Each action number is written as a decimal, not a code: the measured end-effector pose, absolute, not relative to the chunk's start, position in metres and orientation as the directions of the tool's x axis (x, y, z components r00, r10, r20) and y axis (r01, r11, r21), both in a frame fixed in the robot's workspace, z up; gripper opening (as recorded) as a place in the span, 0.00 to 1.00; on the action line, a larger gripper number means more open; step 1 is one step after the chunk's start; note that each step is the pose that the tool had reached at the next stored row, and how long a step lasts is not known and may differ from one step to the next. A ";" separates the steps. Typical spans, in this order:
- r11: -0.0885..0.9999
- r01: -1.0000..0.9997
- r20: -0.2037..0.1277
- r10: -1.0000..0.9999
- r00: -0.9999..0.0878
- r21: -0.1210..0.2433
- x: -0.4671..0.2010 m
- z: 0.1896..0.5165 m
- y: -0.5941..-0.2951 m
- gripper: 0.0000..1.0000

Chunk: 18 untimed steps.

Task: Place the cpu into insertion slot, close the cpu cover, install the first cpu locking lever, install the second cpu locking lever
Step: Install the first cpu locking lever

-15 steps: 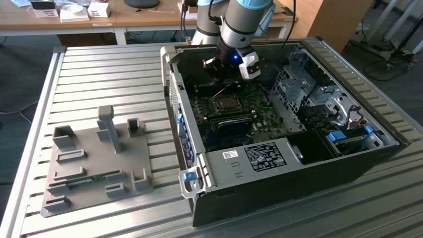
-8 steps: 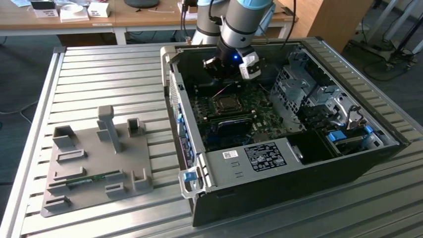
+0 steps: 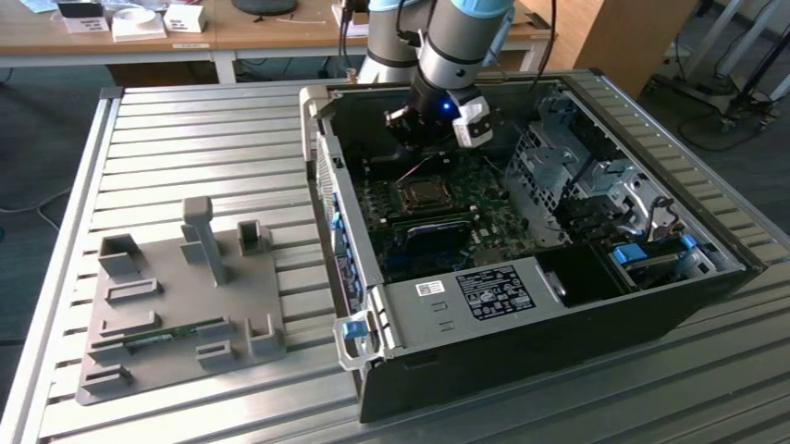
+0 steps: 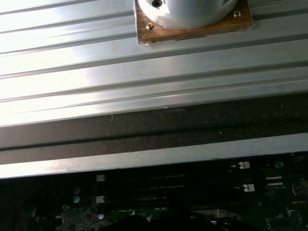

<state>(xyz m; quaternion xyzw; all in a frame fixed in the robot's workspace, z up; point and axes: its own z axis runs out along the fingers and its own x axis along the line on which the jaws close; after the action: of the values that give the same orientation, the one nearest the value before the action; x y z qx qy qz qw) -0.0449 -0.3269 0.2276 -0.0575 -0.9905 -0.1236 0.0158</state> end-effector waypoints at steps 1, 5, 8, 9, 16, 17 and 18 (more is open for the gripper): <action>0.963 0.118 0.046 0.110 -0.993 0.243 -0.045 0.228 -0.327 0.11; 0.963 0.118 0.046 0.110 -0.993 0.243 -0.044 0.228 -0.329 0.11; 0.963 0.118 0.046 0.110 -0.993 0.243 -0.044 0.228 -0.329 0.11; 0.963 0.118 0.046 0.110 -0.993 0.243 -0.044 0.228 -0.329 0.11; 0.963 0.118 0.046 0.110 -0.993 0.243 -0.043 0.226 -0.329 0.11; 0.963 0.118 0.046 0.110 -0.993 0.243 -0.043 0.226 -0.329 0.11; 0.963 0.118 0.046 0.110 -0.993 0.243 -0.043 0.226 -0.329 0.11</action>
<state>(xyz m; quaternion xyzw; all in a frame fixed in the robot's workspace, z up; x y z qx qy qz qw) -0.0431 -0.3292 0.2259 -0.0574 -0.9906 -0.1234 0.0159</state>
